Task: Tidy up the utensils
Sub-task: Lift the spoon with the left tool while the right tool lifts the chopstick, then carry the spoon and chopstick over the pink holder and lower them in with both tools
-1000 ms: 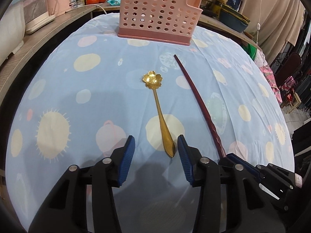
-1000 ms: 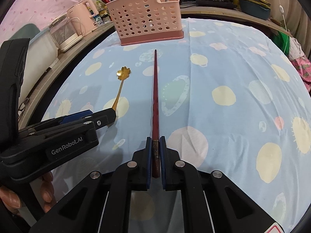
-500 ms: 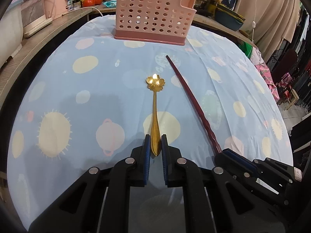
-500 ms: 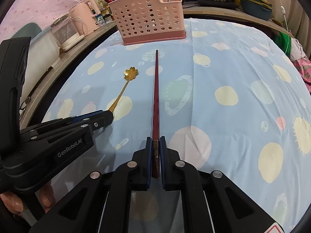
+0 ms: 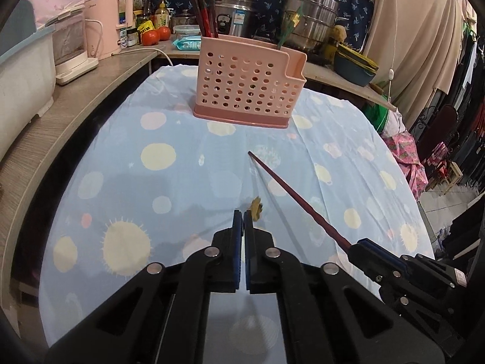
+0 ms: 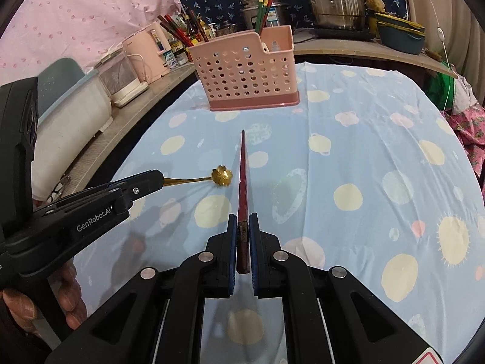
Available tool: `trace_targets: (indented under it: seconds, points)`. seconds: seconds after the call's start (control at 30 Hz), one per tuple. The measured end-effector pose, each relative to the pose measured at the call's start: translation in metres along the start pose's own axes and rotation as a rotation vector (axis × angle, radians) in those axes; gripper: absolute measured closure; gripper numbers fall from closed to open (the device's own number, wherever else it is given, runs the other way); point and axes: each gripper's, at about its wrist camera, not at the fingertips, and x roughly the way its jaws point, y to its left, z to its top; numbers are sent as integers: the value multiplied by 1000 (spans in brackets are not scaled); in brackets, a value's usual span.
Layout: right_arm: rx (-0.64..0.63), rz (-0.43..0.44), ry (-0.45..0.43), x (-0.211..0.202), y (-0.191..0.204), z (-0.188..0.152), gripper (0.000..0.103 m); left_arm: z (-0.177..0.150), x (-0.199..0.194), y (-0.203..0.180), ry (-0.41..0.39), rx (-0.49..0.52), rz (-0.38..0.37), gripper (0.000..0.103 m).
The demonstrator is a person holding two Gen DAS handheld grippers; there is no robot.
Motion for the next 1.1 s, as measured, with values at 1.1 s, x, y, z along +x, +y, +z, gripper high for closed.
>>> trace_targets:
  seconds: [1.1]
  points:
    - [22,69,-278,-47,2,138,96,104,-41,19,-194,32,47,102]
